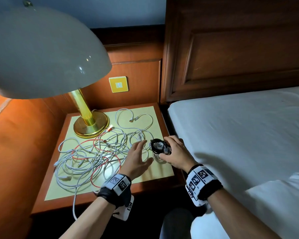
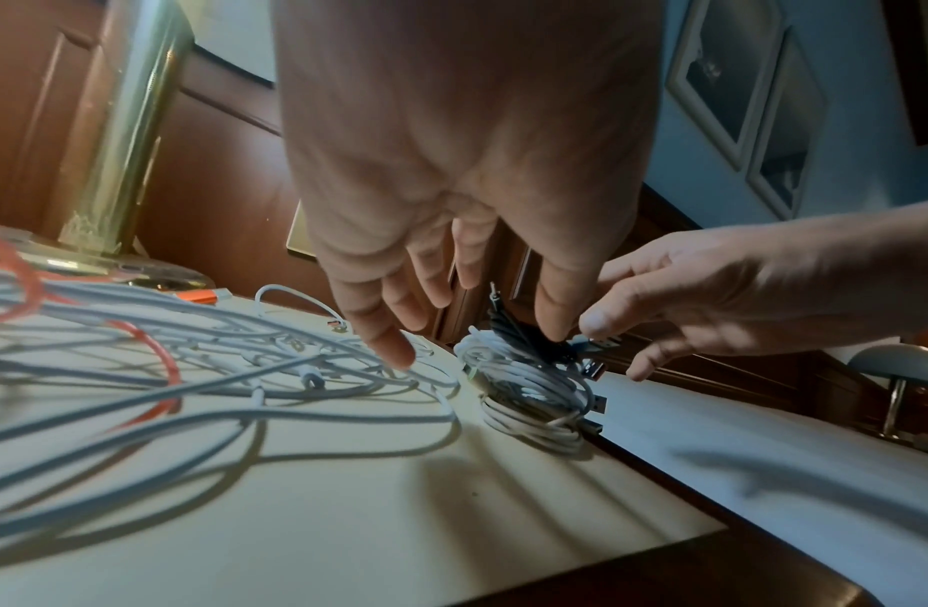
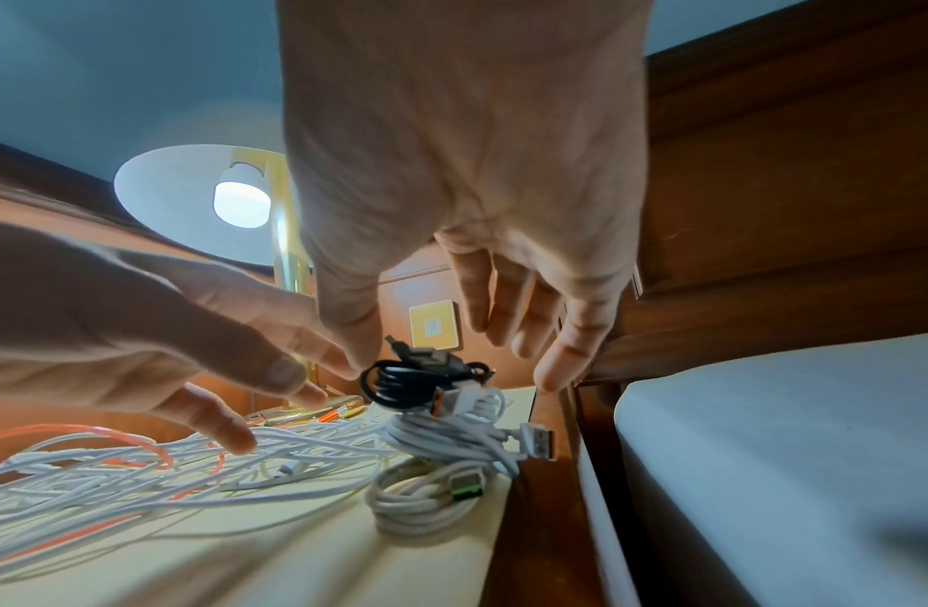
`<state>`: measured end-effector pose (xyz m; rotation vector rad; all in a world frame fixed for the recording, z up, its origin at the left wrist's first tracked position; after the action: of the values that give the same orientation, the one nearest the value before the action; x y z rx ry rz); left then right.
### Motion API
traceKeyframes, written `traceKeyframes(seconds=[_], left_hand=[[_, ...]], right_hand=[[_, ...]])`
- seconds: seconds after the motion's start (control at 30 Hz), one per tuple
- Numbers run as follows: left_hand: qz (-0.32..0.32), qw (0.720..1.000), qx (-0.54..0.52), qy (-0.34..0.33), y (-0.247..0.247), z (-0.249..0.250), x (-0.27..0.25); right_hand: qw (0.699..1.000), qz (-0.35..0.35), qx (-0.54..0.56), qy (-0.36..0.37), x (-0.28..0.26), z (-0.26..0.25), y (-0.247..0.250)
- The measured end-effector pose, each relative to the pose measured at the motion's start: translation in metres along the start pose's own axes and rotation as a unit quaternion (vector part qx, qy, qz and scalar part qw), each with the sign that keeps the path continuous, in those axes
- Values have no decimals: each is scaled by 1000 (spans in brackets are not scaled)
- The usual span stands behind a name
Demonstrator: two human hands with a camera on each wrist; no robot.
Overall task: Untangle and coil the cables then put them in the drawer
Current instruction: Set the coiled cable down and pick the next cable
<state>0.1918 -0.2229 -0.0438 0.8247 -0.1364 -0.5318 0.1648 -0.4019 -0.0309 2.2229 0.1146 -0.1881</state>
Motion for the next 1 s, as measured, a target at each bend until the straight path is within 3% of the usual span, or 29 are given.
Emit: traceKeyframes(seconds=[0.33, 0.73, 1.0], left_hand=[[32, 999, 32, 1, 18, 0, -66], [56, 995, 43, 67, 51, -44, -156], [55, 989, 53, 127, 66, -80, -180]], right_hand=[[993, 47, -93, 62, -53, -51, -5], [988, -44, -101, 104, -76, -117, -65], [985, -88, -113, 100, -65, -136, -101]])
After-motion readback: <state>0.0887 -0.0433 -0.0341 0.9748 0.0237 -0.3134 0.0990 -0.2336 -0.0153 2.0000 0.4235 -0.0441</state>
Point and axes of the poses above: each hand's wrist, its own x-axis towards the middle knuckle, its own y-axis out of the back of the hand, z = x × y, the point moved 7 cm from there along x, towards the middle knuckle, and after that the axes turned 9 degrees about -z, right-handed, at the moved point
